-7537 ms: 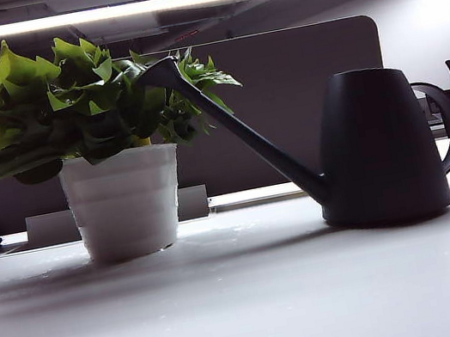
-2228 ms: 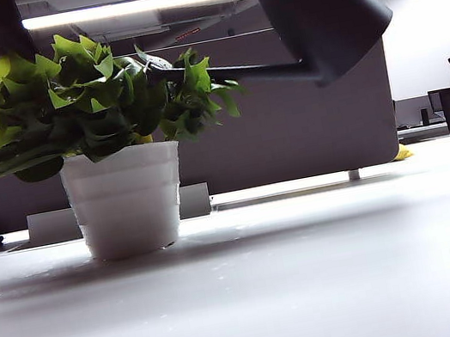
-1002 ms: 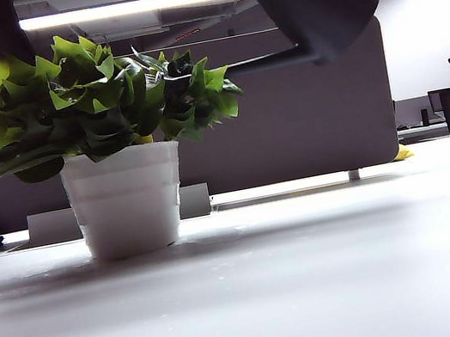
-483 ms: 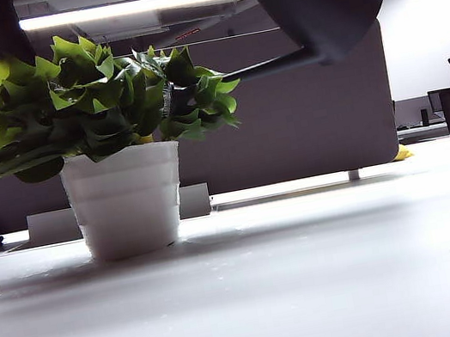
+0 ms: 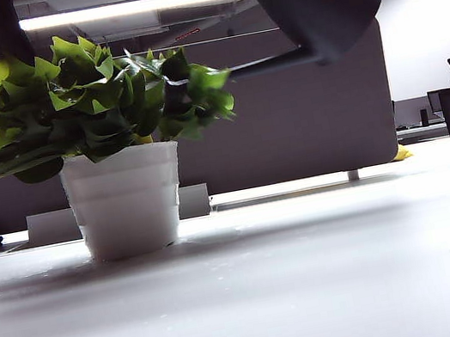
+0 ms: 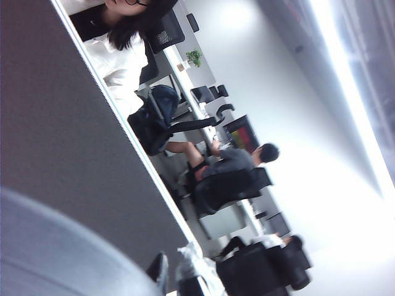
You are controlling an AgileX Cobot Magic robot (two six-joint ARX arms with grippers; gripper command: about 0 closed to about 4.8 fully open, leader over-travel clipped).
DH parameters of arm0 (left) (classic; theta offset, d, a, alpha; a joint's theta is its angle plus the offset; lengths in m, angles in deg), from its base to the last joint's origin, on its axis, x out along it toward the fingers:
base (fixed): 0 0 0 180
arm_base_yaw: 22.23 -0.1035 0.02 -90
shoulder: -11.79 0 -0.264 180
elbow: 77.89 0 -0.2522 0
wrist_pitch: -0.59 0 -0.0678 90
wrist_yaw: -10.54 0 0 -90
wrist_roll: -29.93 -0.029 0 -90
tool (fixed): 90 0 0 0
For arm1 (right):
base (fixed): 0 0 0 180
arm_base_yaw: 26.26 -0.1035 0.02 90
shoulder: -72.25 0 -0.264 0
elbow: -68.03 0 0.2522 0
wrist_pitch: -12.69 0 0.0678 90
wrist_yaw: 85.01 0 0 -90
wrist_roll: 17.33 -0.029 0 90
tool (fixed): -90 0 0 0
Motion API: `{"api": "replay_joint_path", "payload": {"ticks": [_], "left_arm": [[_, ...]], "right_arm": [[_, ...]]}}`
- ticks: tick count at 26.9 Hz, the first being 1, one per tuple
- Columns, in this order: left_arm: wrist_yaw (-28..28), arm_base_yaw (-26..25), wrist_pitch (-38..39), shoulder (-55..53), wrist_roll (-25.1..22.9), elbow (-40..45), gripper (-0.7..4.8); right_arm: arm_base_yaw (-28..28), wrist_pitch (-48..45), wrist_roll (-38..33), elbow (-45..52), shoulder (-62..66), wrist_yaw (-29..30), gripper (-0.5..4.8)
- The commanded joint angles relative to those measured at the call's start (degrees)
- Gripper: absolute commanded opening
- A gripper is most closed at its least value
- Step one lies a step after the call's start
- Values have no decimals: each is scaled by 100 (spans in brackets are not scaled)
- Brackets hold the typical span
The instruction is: Pick up the watering can from the table, water the potted plant, and put the can back.
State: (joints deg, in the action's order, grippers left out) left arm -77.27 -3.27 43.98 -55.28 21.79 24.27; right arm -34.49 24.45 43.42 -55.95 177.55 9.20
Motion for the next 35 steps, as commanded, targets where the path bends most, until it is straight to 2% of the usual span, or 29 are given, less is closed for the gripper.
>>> {"api": "replay_joint_path", "payload": {"ticks": [1,5,7,10,11,15,18,27,35], "left_arm": [[22,-13,-24,28,-22,-24,-6],[20,-13,-13,90,-24,-26,-6],[20,-13,-20,146,-22,-35,-6],[20,-13,-22,243,-22,-111,-6],[20,-13,-17,262,-22,-133,-6],[26,-13,-42,354,-15,-166,-6],[52,-13,-57,496,9,-162,-6],[63,-11,-503,1145,87,-160,-6],[422,0,-485,1305,391,-142,-6]], "right_arm": [[109,-745,-879,-153,-181,-26,-6],[289,-243,-1600,-149,-343,-13,-6],[435,-26,-2319,-146,-442,177,-6],[699,321,-3856,-136,-535,887,-6],[743,417,-4096,-133,-535,1010,-6],[748,824,-4478,-70,-538,1255,-6],[719,719,-4747,350,-702,1423,-6],[634,-1156,-5860,2736,-1814,1384,-6],[472,-1679,-6048,4660,-3200,599,-6]]}}
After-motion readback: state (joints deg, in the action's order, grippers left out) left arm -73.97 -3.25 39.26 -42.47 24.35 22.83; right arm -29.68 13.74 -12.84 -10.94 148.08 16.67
